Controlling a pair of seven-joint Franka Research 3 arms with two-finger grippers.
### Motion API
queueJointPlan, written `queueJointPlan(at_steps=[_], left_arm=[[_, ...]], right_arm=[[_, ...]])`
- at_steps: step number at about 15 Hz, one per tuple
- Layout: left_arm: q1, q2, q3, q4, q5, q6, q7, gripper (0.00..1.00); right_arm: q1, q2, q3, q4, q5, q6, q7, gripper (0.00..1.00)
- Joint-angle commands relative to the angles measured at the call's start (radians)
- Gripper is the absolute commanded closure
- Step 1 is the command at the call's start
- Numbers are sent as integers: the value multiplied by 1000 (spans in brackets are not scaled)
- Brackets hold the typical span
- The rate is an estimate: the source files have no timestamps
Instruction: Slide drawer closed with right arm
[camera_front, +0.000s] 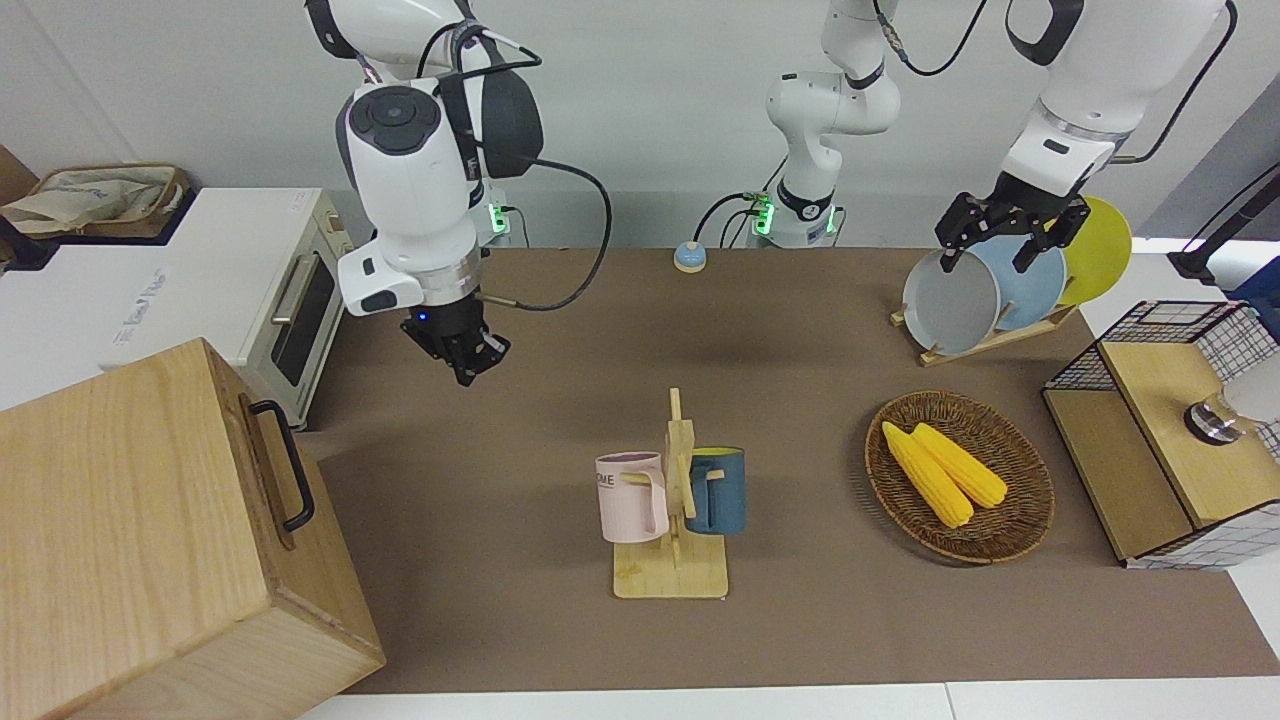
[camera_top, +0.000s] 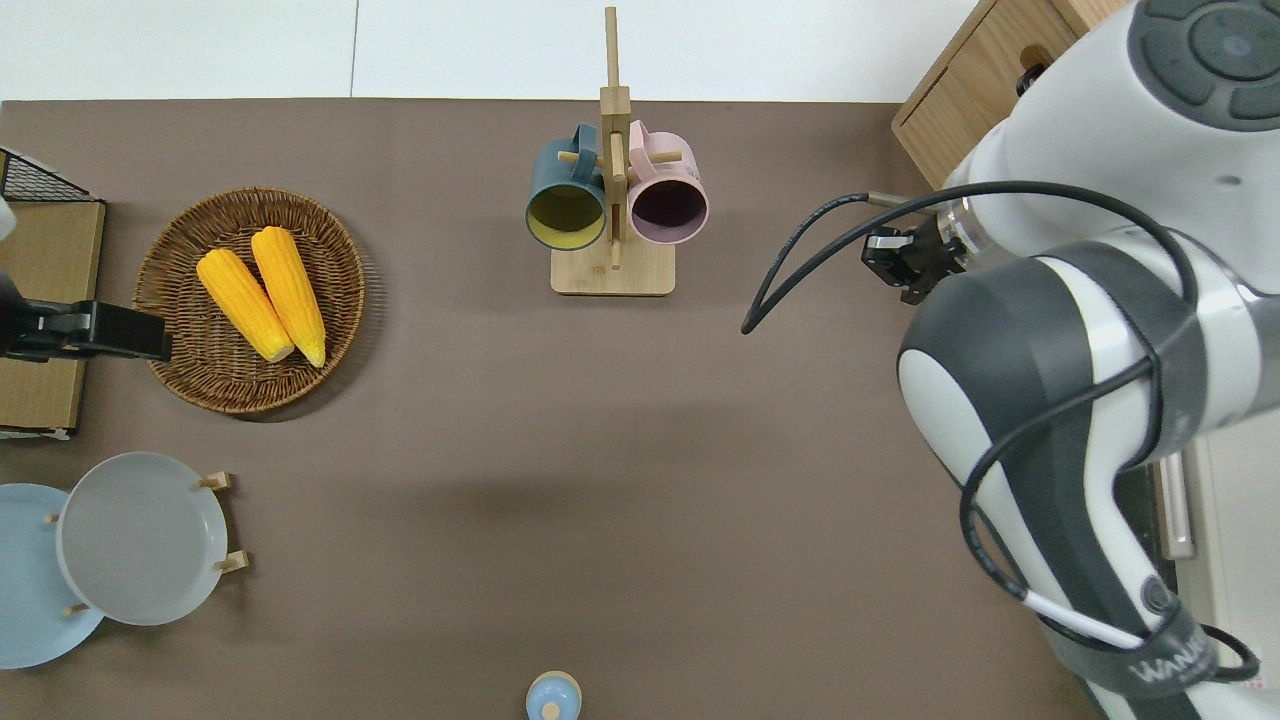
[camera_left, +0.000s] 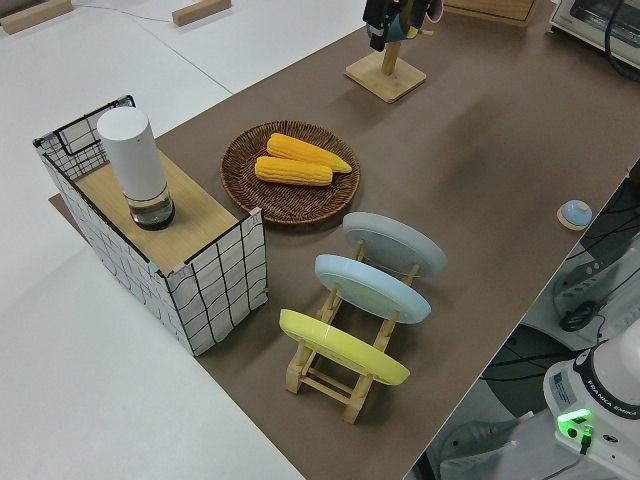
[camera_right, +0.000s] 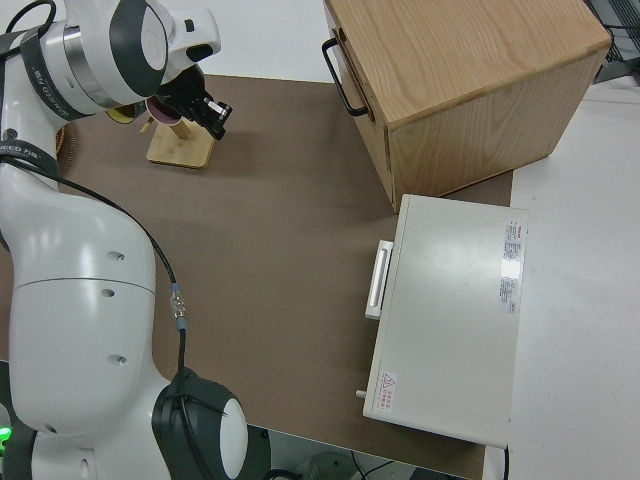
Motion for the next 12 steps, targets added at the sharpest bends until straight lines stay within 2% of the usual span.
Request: queueJointPlan(at_steps=[1,2,5,7,9,12], left_arm=[[-17,13,17,20,12,0,7,5],[-17,13,17,20,12,0,7,5],[-17,13,17,20,12,0,7,5],[-17,13,17,20,12,0,7,2],[-17,13,17,20,12,0,7,5],[-17,13,17,20,12,0,7,2]], right_arm=[[-7,-84,-46,-68,11,-21,-153,1000],[-13,-98,-48,-68,11,-40,-210,1000],[-19,-129,-88,-68,14,-55,-355,1000],[-36,-138,-100,-68,18,-58,-450,1000],[-51,-147,-104,-68,24,-57,-507,1000],[-90,-154,-121,-68,98,-54,-584,1000]])
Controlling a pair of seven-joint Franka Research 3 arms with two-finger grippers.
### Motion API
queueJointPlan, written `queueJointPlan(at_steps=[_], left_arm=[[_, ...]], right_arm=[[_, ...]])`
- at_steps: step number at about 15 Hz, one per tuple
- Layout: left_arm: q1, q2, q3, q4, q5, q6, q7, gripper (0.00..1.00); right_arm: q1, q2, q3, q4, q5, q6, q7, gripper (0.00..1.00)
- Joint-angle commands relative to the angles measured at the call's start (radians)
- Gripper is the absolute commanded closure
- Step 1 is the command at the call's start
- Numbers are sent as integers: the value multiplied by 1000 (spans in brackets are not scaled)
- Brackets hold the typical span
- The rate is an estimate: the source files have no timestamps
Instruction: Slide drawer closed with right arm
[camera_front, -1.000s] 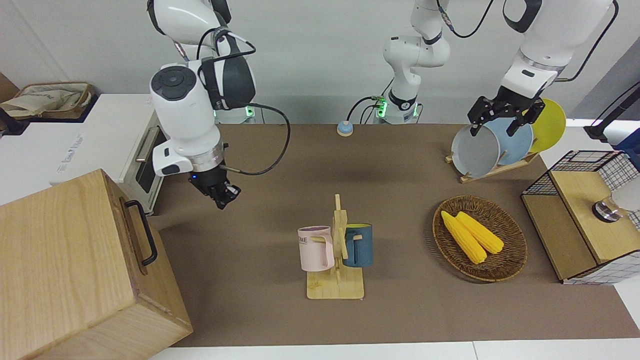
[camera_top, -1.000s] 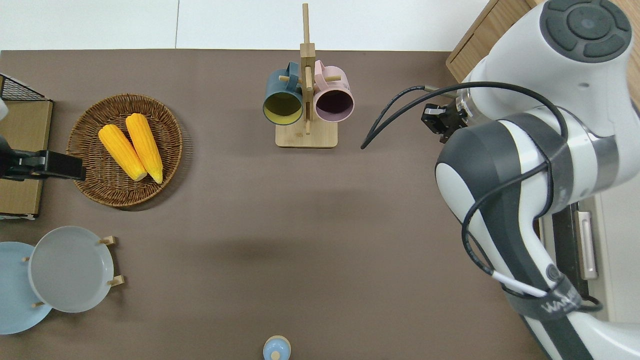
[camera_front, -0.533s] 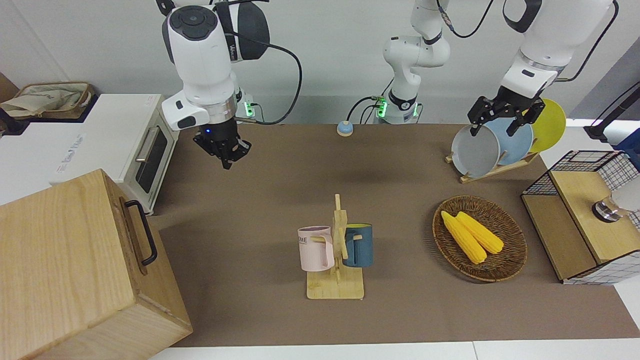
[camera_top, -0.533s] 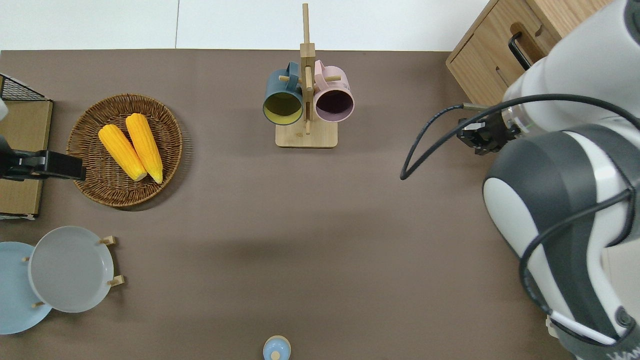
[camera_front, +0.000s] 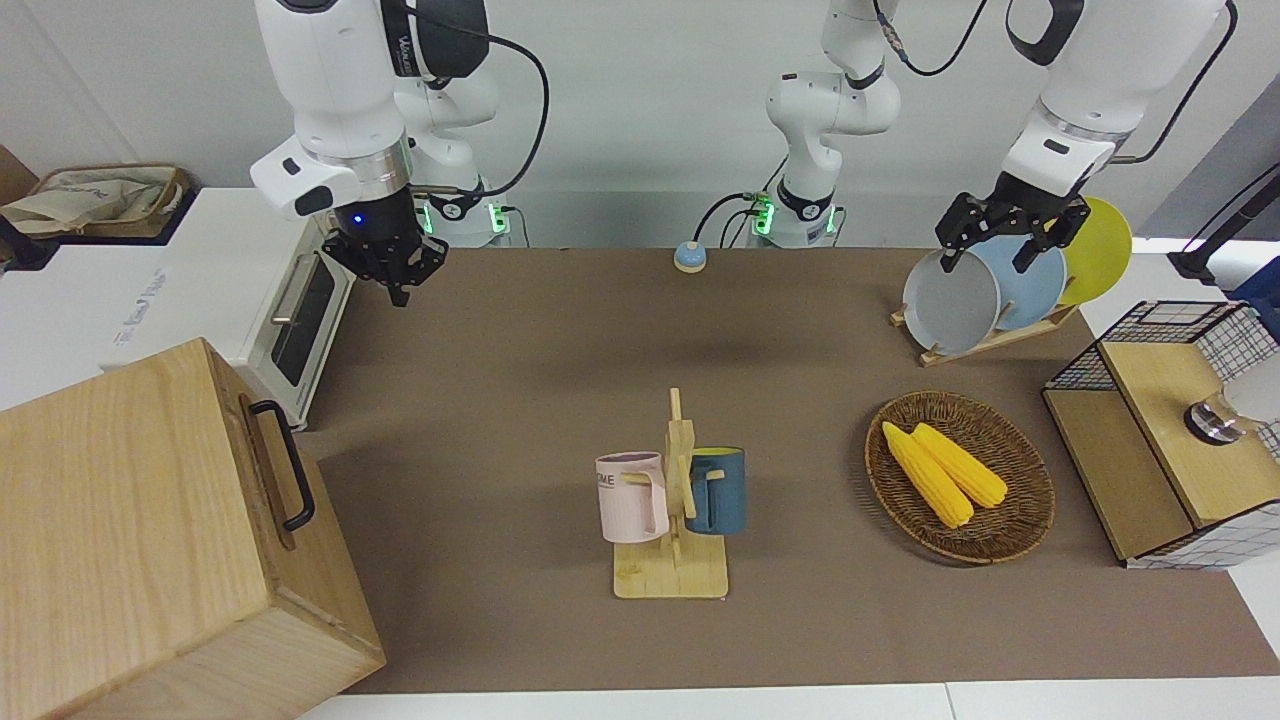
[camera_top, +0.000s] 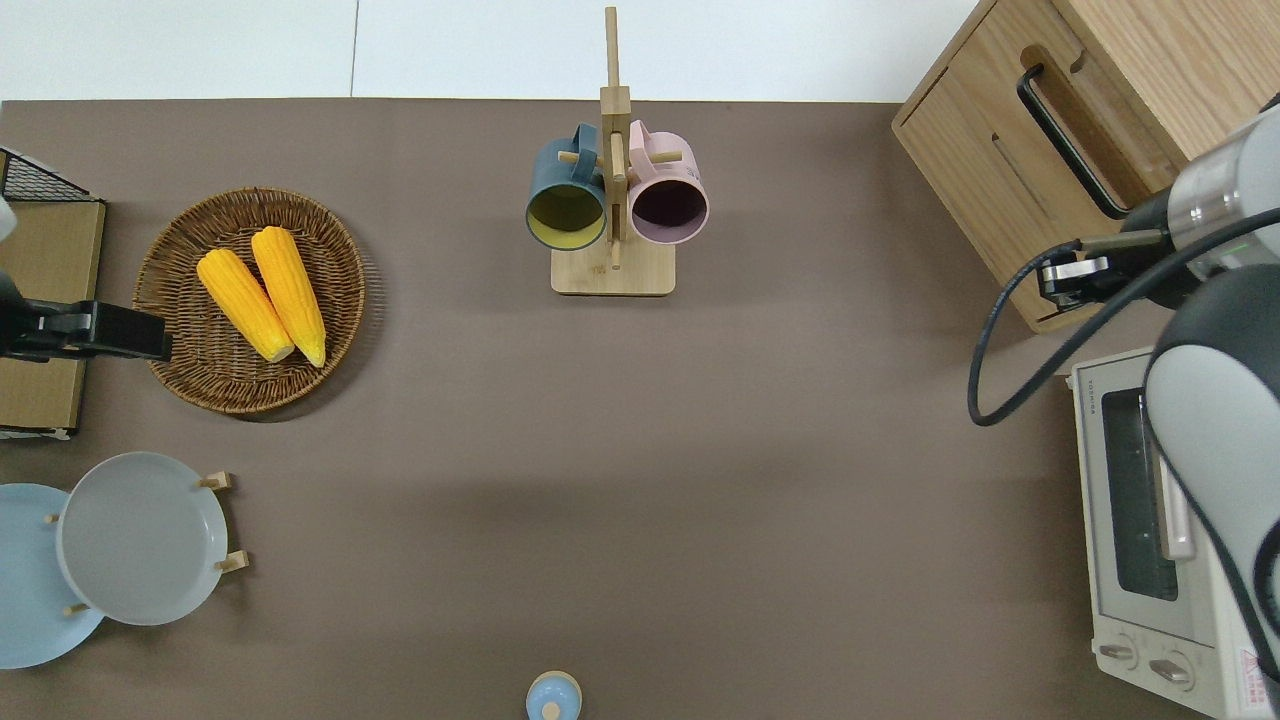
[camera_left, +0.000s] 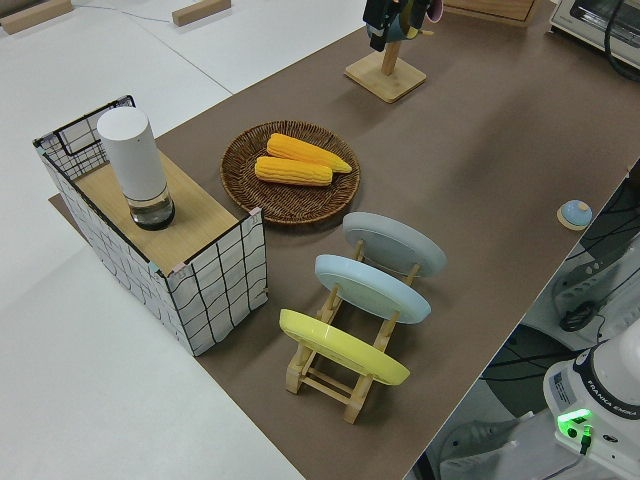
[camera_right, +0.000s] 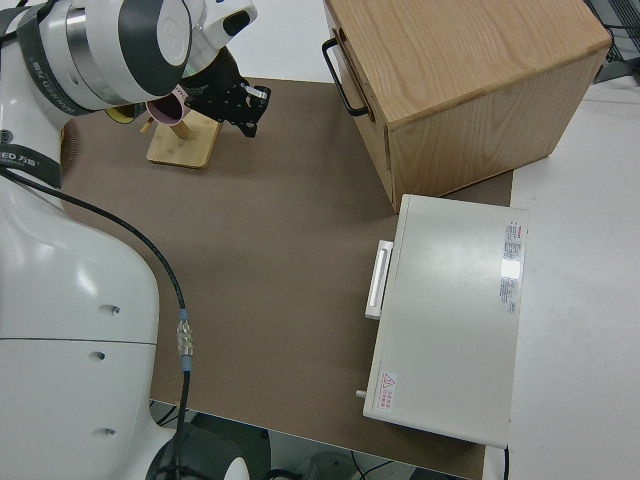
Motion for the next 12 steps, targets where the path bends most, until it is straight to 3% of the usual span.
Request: queueJointPlan(at_steps=[1,5,6,9,10,12], left_arm=[[-17,13,17,20,12,0,7,2],[-17,13,17,20,12,0,7,5],[-17,13,17,20,12,0,7,5],[-17,13,17,20,12,0,7,2],[-17,13,17,20,12,0,7,5],[-17,13,17,20,12,0,7,2]], right_arm=[[-41,-31,-22,-37,82,5,-119,1000],[-41,-25,-45,-37,103,11,-168,1000],[-41,-22,-47,-37,103,11,-168,947],[-37,-8,-50,-37,97,11,-161,567],[-41,-6,-50,-37,99,9,-158,64],[-44,-6,-48,-37,97,-2,-158,17]])
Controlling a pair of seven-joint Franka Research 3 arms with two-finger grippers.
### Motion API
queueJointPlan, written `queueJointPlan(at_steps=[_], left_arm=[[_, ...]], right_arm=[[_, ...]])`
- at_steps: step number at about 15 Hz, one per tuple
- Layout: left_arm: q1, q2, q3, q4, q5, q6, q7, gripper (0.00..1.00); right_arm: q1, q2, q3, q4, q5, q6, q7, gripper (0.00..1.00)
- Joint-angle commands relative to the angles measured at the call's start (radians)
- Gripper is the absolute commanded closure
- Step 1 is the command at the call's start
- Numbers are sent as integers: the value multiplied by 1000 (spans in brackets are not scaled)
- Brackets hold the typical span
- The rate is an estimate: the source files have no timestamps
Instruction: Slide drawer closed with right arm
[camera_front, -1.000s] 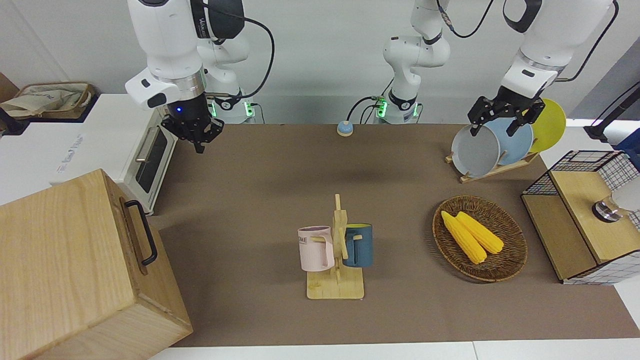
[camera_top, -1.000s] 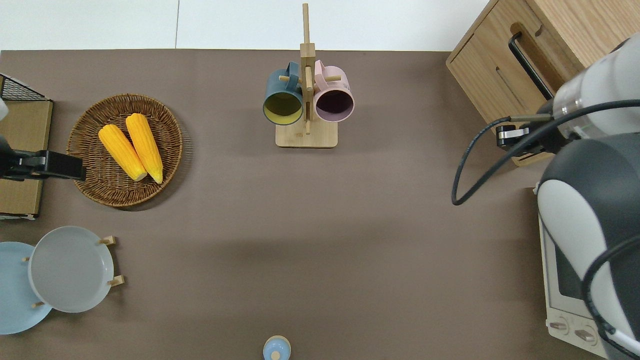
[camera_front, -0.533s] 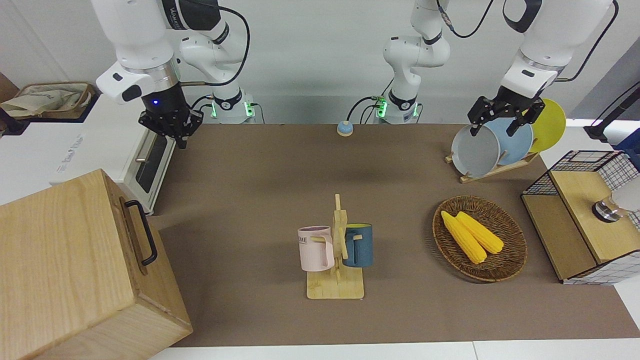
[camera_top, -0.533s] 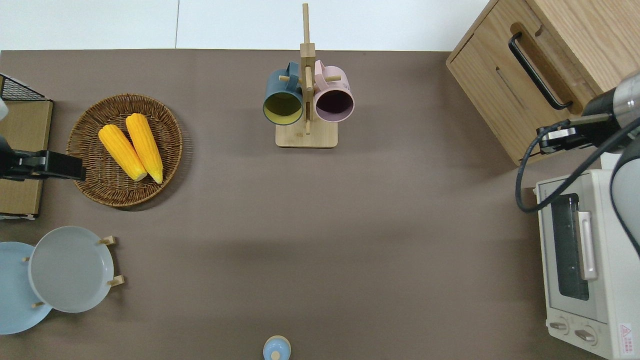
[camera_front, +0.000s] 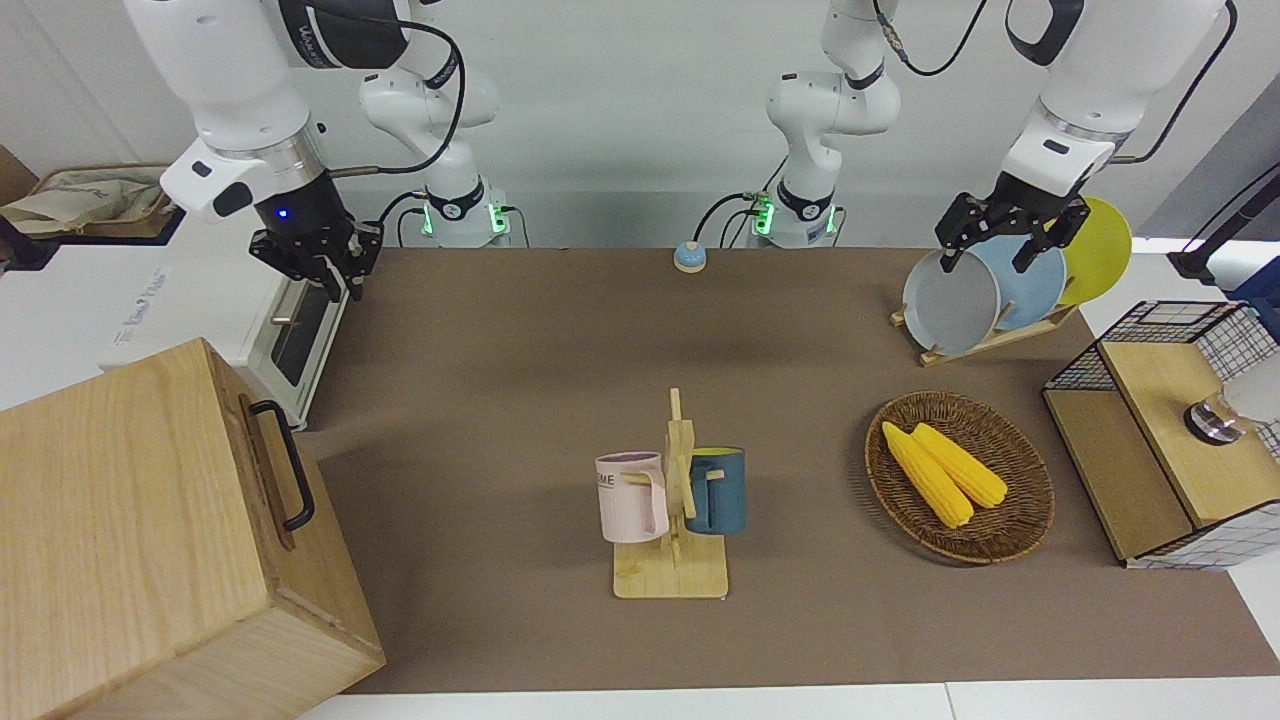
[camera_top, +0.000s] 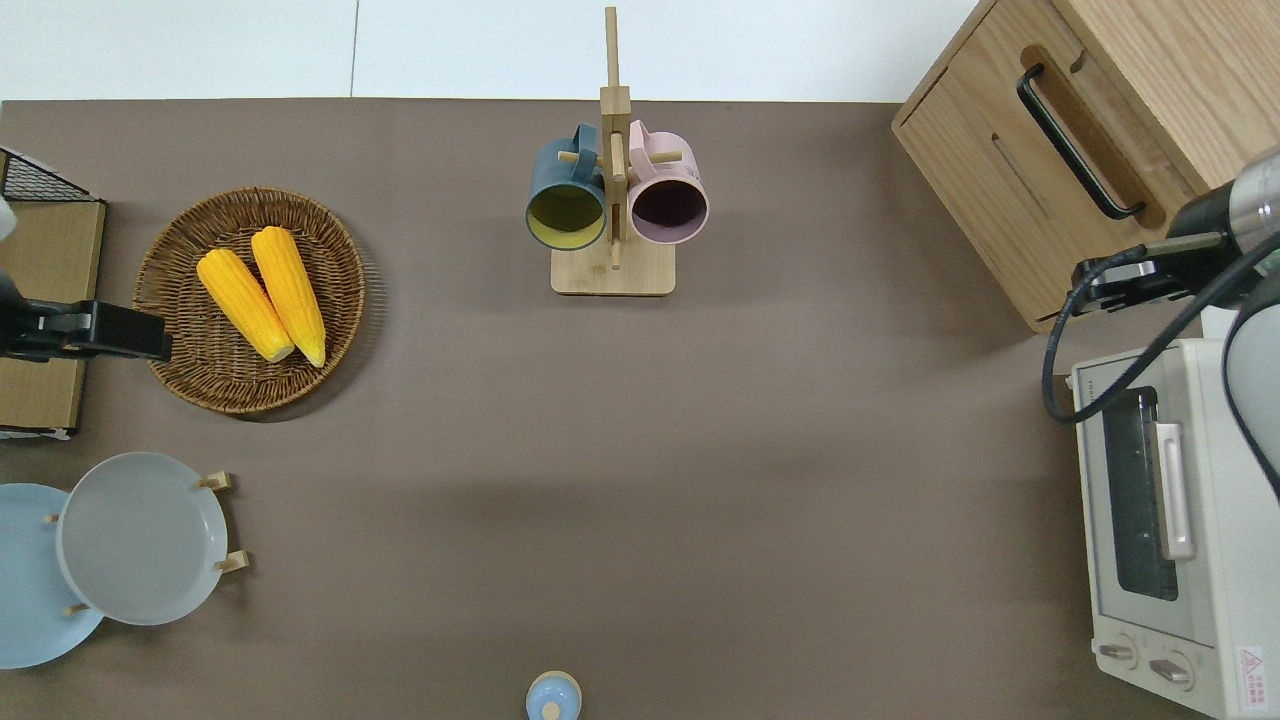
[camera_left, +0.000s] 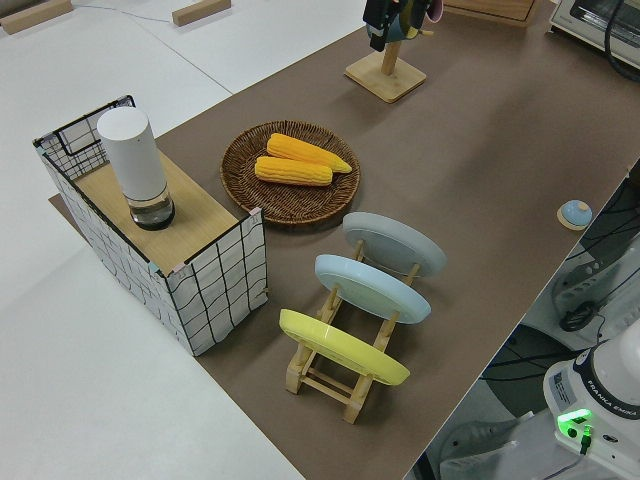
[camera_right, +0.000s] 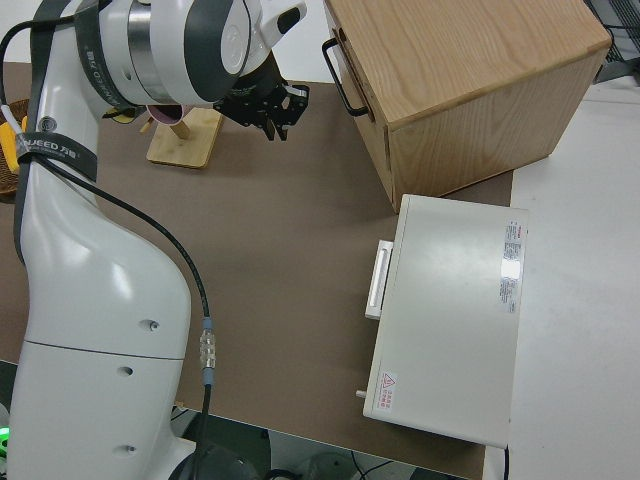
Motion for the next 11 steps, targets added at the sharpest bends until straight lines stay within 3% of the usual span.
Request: queueJointPlan(at_steps=[1,11], left_arm=[[-17,13,17,20,12,0,7,5],[-17,13,17,20,12,0,7,2]], right_arm=[[-8,-5,1,-14,11,-2,-20,15],[-27,-5,0,-11,11,-2,-26,15]])
